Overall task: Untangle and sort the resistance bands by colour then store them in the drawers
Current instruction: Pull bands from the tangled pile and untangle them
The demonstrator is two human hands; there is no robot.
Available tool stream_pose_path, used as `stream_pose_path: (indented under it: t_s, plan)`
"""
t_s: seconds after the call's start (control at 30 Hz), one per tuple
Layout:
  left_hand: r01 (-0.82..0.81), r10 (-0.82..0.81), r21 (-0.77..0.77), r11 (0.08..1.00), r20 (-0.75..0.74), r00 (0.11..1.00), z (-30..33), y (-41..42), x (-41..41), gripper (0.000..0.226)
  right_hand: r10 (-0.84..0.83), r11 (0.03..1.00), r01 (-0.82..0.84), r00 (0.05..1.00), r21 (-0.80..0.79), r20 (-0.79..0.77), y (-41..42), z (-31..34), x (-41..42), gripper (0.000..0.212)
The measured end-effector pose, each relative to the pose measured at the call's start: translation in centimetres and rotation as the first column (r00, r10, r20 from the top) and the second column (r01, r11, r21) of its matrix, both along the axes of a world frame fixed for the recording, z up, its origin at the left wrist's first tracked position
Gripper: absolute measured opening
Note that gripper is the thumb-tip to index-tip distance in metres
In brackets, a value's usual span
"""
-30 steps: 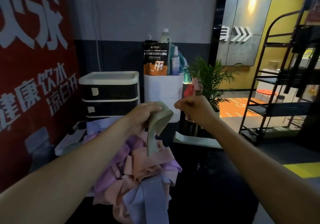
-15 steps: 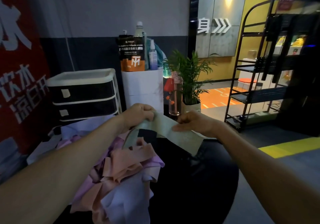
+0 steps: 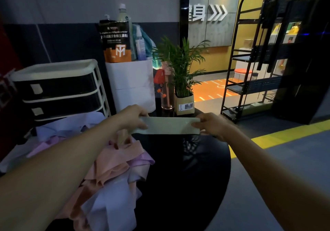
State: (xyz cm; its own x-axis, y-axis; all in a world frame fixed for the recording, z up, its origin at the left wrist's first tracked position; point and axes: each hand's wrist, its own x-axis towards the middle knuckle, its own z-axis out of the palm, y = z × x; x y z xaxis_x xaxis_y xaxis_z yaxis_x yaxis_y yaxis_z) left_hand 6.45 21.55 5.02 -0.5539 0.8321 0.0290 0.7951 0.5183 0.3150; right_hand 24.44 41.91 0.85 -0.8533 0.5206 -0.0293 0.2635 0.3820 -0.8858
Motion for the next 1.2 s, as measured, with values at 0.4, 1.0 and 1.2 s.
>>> stream_pose_path:
  t_s: [0.4,1.0,1.2]
  plan:
    - [-0.116,0.11,-0.068,0.991,-0.084,0.99,-1.5,2.6,-4.4,0.023,-0.456,0.86,0.389,0.876,-0.329,-0.156,5.1,-2.0,-1.2,0.017]
    - [-0.52,0.367,0.344,0.782,0.419,0.83,-8.3,9.5,-8.5,0.033,-0.574,0.792,0.579,0.814,0.194,-0.088,11.5,-5.8,-3.3,0.023]
    - [-0.43,0.312,0.351,0.832,0.345,0.885,-9.6,10.6,-8.0,0.028,-0.553,0.757,0.542,0.829,0.365,-0.084,12.2,-7.2,-4.0,0.019]
